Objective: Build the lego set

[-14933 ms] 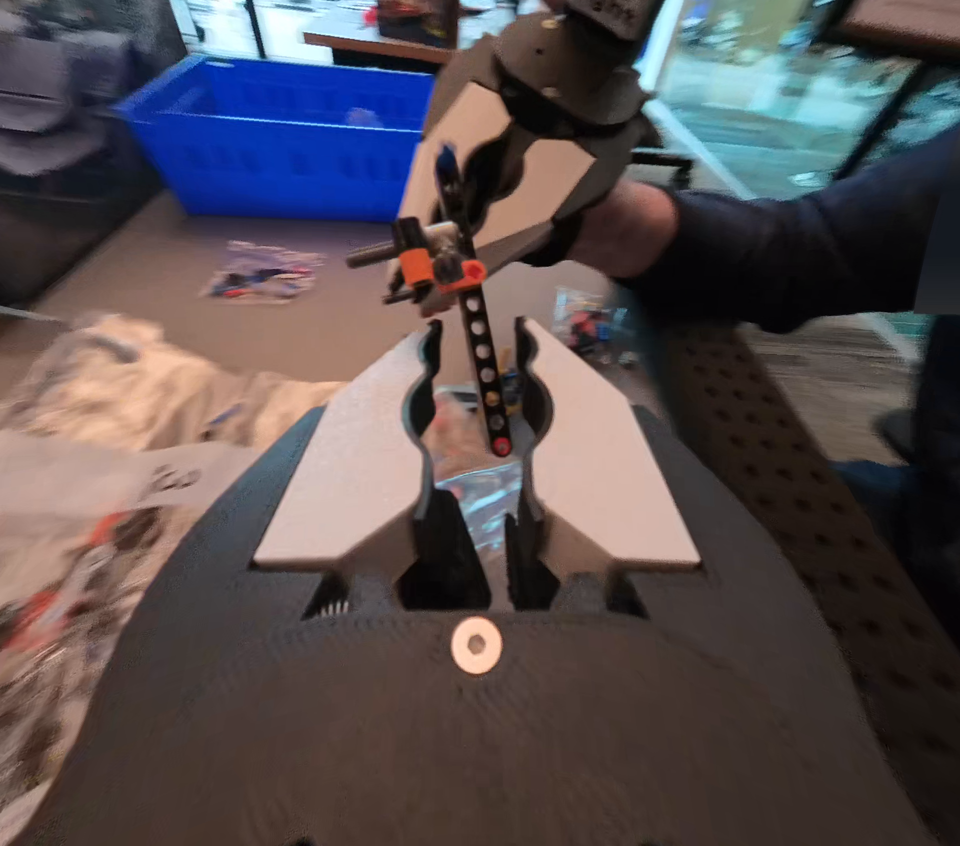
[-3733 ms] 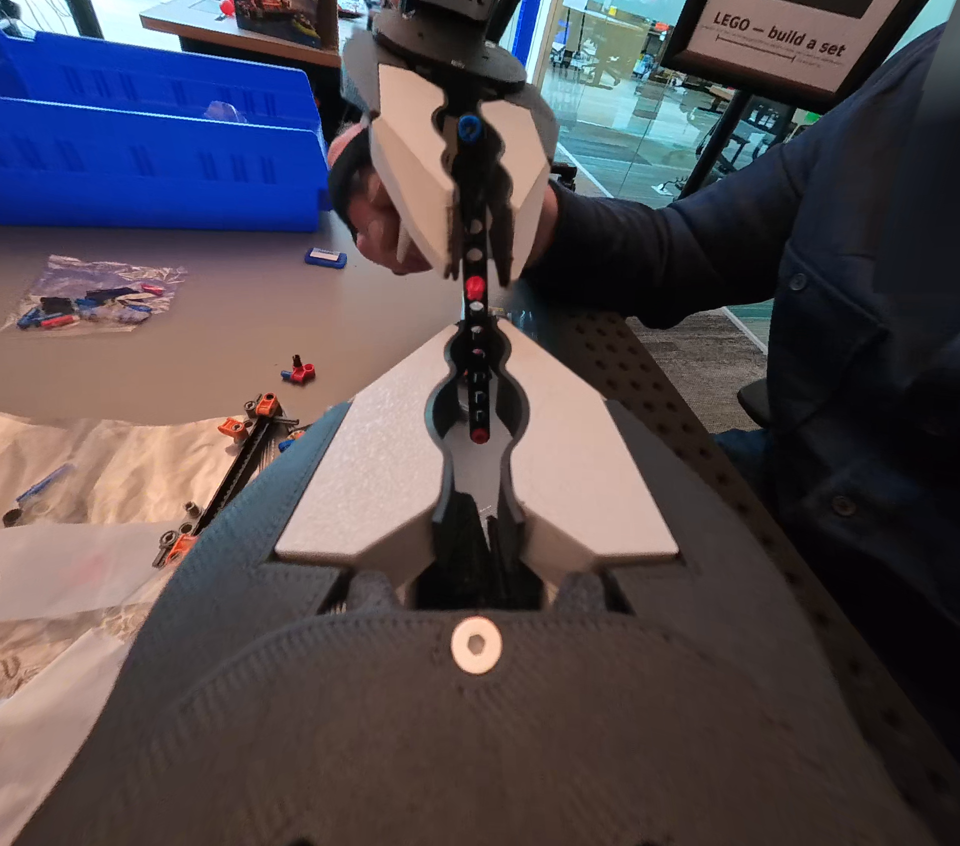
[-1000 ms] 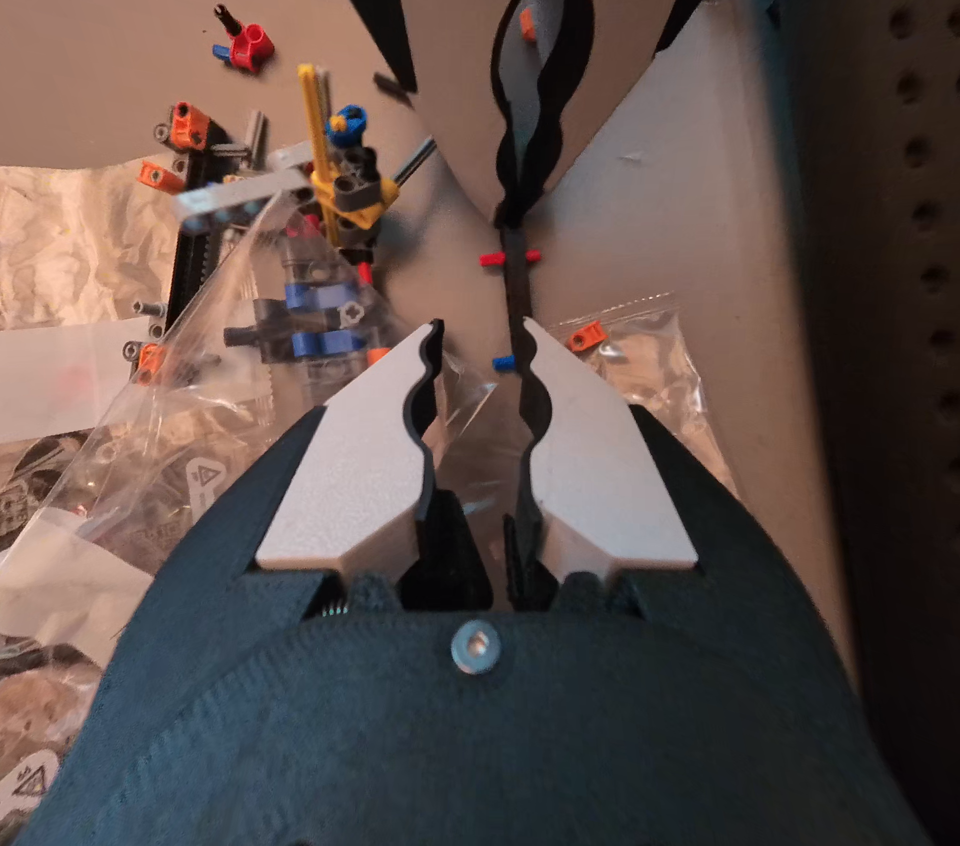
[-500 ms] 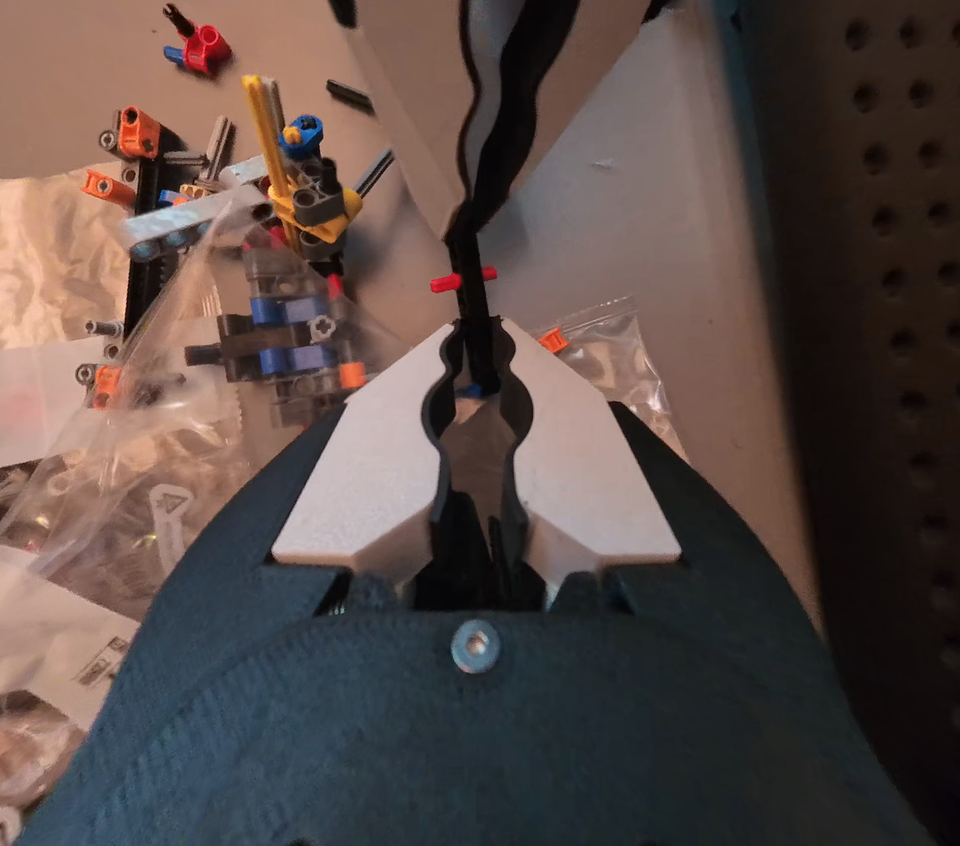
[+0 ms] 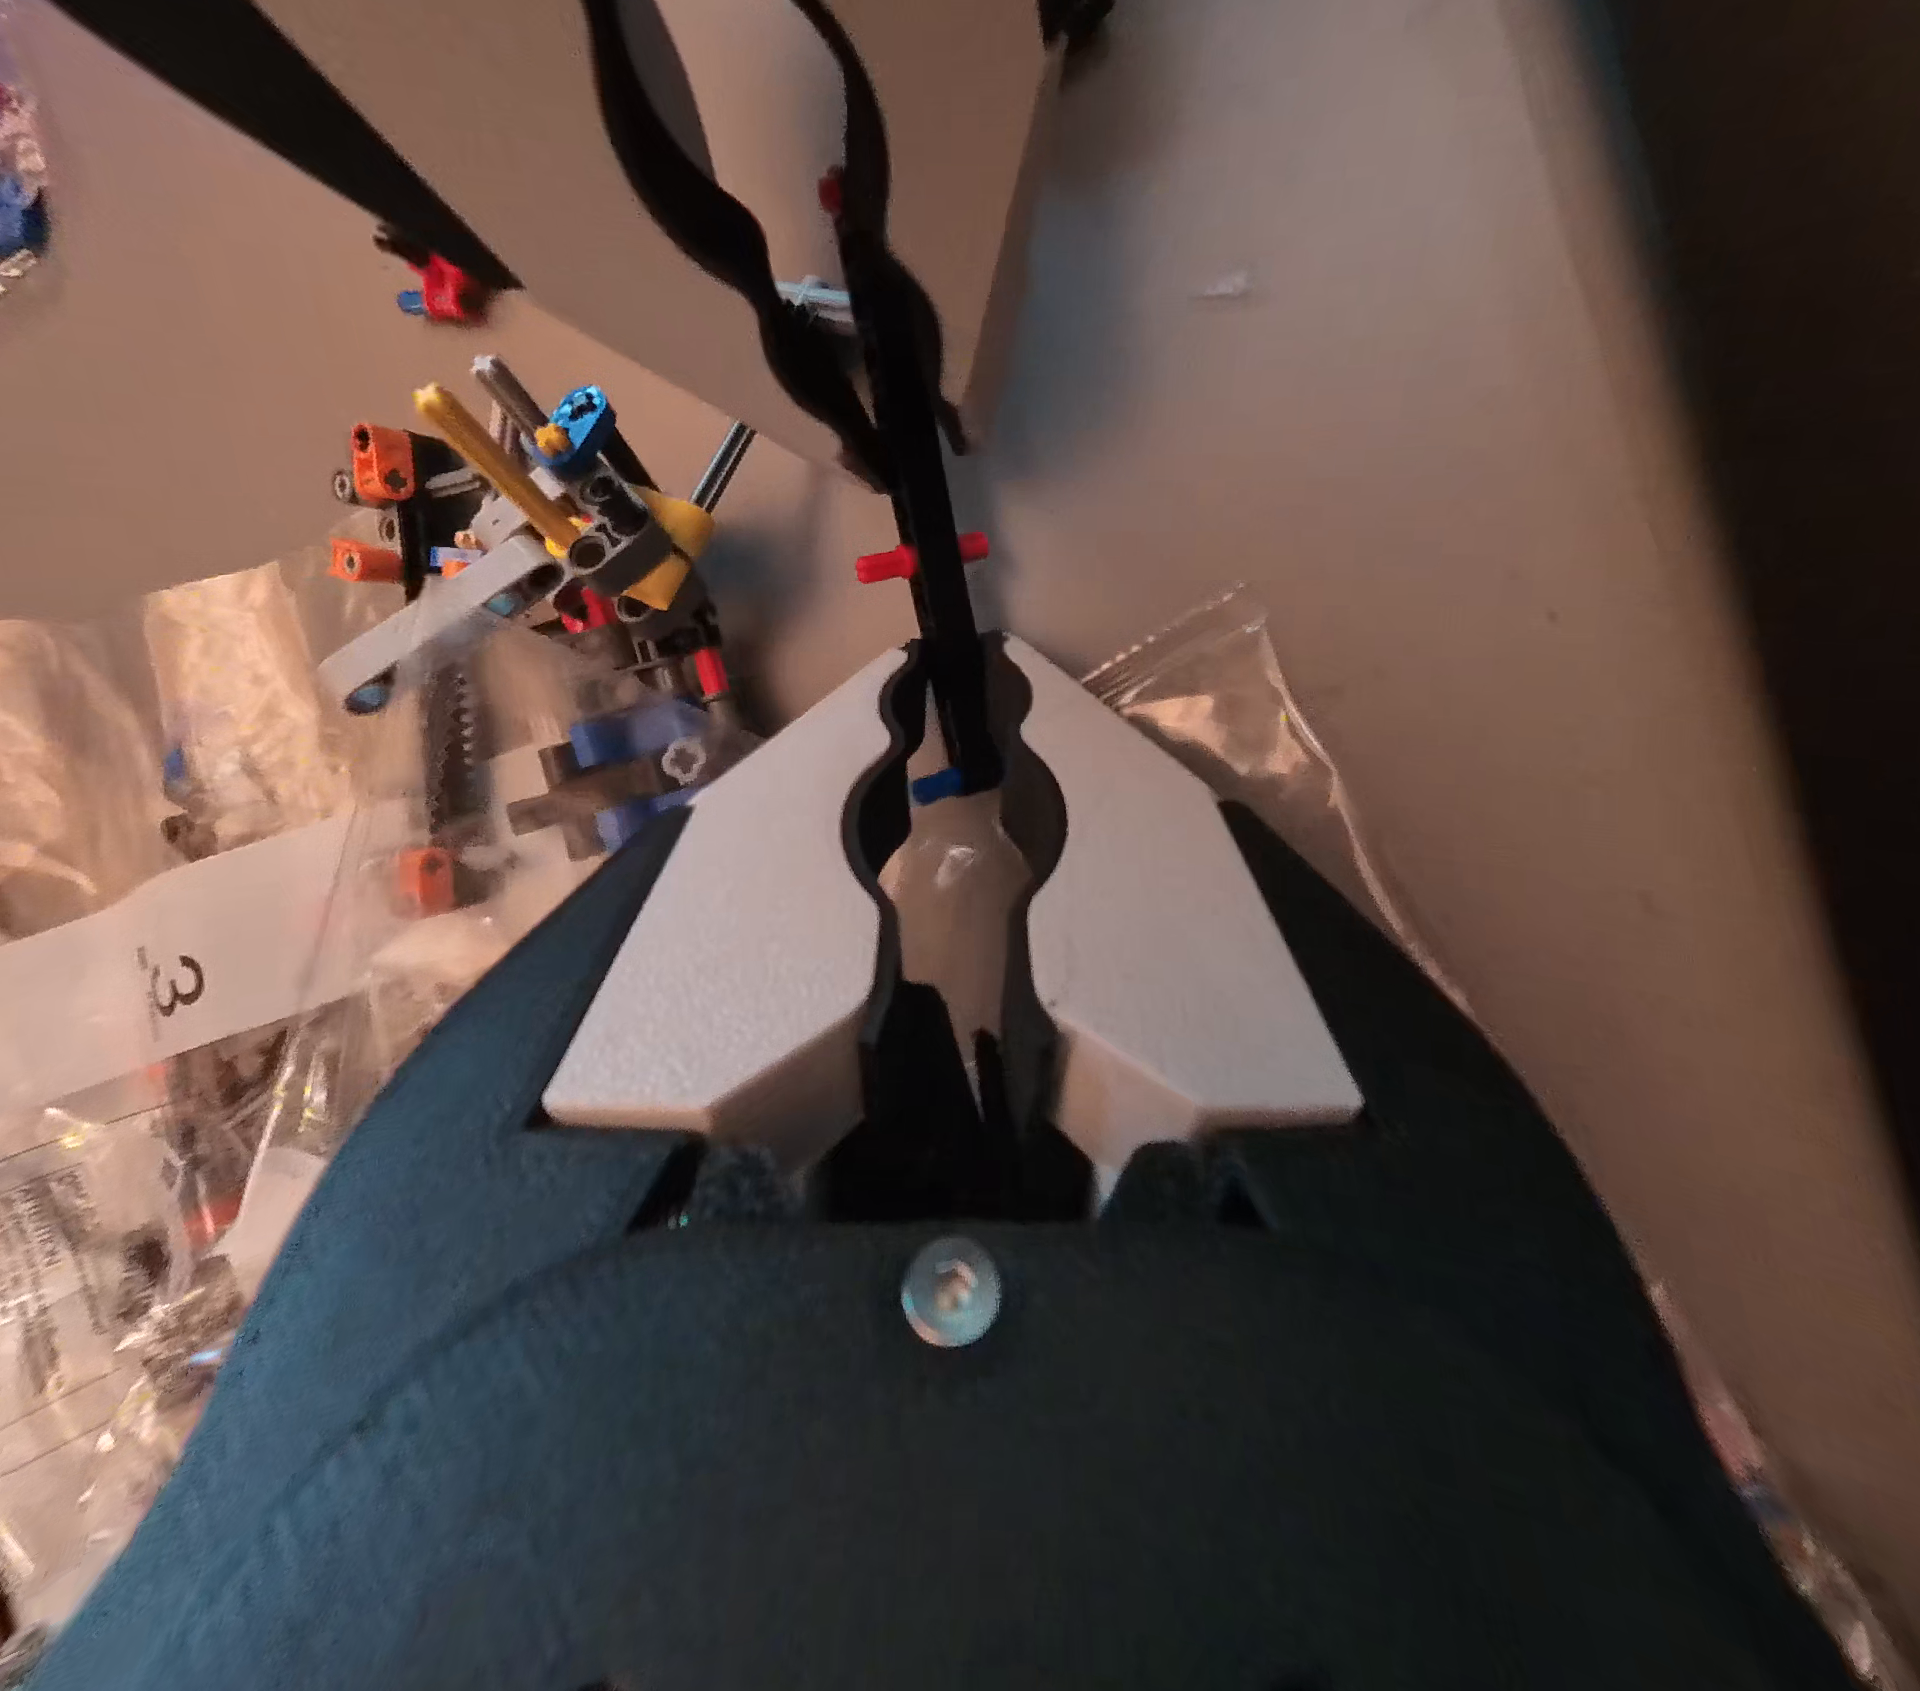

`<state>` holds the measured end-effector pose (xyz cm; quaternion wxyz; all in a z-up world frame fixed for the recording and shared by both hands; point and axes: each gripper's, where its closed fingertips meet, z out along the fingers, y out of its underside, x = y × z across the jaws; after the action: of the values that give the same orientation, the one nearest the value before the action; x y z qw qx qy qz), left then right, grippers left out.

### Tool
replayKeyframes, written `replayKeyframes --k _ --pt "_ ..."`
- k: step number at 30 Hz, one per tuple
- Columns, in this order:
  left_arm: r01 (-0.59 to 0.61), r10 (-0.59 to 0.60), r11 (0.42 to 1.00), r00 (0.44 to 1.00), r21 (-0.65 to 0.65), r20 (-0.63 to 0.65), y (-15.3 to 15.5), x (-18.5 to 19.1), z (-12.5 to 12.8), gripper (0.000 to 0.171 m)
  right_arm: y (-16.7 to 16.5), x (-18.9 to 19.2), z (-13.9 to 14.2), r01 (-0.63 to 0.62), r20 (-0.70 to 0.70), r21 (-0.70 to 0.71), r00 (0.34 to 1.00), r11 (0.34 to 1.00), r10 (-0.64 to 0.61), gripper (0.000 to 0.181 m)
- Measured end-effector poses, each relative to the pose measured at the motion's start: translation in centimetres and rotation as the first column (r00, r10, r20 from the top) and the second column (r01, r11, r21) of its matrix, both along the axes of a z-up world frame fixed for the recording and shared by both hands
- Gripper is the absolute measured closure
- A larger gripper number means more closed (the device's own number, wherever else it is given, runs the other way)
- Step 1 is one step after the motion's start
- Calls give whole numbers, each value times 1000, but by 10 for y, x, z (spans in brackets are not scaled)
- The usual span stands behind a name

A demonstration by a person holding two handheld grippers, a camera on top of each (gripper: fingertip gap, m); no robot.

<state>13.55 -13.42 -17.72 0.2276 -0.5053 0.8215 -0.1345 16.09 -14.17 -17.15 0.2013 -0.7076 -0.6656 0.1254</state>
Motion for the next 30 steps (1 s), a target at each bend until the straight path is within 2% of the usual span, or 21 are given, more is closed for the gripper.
replayKeyframes --k 7,10,17,23,30 --pt "-54 55 989 998 -138 5 -2 -4 1 155 5 -3 6 -50 -16 118 999 992 52 175" --pt "-61 62 986 998 -157 2 -1 -3 -1 160 5 -3 11 -70 -25 161 997 985 75 174" --pt "-38 38 999 999 -26 -4 3 1 -1 162 -3 0 9 -11 -106 -16 994 1000 10 165" --pt "-1 1 998 1000 59 -2 4 4 0 162 -6 3 7 20 -140 -116 990 993 -37 167" --pt "15 -15 997 1000 79 -2 2 6 0 160 -1 8 3 49 -121 -108 991 993 -62 174"
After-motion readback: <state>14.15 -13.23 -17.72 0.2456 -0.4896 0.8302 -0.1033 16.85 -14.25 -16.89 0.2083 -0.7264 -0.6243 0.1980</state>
